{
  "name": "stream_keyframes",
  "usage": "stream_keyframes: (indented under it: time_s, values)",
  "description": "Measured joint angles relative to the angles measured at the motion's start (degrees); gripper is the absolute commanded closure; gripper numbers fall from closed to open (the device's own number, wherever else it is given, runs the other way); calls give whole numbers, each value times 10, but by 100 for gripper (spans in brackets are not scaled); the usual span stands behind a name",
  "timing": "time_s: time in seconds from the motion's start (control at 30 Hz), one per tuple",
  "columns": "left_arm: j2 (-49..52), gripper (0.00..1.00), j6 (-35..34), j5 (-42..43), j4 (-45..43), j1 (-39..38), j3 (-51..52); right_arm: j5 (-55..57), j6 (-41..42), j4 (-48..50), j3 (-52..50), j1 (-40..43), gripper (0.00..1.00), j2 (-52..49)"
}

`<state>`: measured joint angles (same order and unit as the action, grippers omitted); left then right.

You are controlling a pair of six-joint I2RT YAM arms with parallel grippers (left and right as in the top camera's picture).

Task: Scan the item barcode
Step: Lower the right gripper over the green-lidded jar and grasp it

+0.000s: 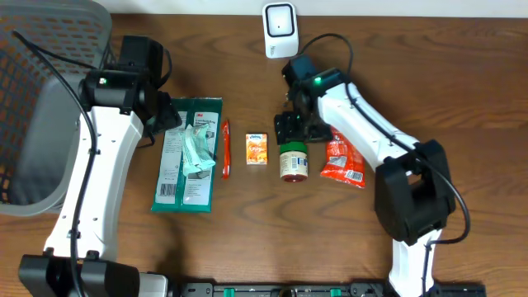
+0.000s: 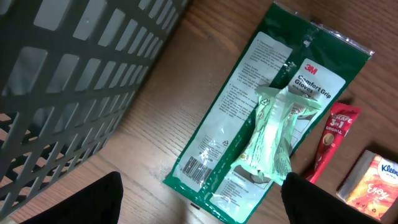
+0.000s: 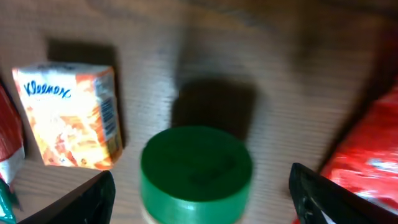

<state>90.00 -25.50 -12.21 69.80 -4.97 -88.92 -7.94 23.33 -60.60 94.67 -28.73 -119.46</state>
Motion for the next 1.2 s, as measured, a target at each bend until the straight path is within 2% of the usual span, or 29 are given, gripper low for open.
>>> stream_keyframes:
  time_s: [0.07, 0.1, 0.13, 0.6, 0.67, 0.7, 0.73, 0.77, 0.93, 1.03, 1.2]
  values:
    - [0, 18, 0, 0, 0, 0, 0, 0, 2, 5, 0, -13, 19, -2]
    - [0, 18, 0, 0, 0, 0, 0, 1, 4, 9, 0, -18, 24, -4]
    - [0, 18, 0, 0, 0, 0, 0, 1, 4, 10, 0, -21, 25, -9]
    - [0, 18, 0, -2, 0, 0, 0, 47, 11, 12, -21, -26, 25, -25]
    - [0, 18, 0, -2, 0, 0, 0, 55, 11, 12, -21, -29, 28, -25]
    - [0, 18, 0, -2, 0, 0, 0, 58, 11, 12, -22, -29, 32, -25]
    - [0, 18, 0, -2, 0, 0, 0, 61, 10, 12, -22, -29, 41, -25]
    - [0, 18, 0, -2, 0, 0, 0, 63, 9, 13, -22, -29, 44, -25]
    - [0, 18, 0, -2, 0, 0, 0, 65, -3, 3, -21, -29, 48, -24]
    - [0, 18, 0, -2, 0, 0, 0, 66, -4, -5, -21, -29, 55, -21]
    - [0, 18, 0, -2, 0, 0, 0, 69, -12, -6, -21, -29, 56, 10]
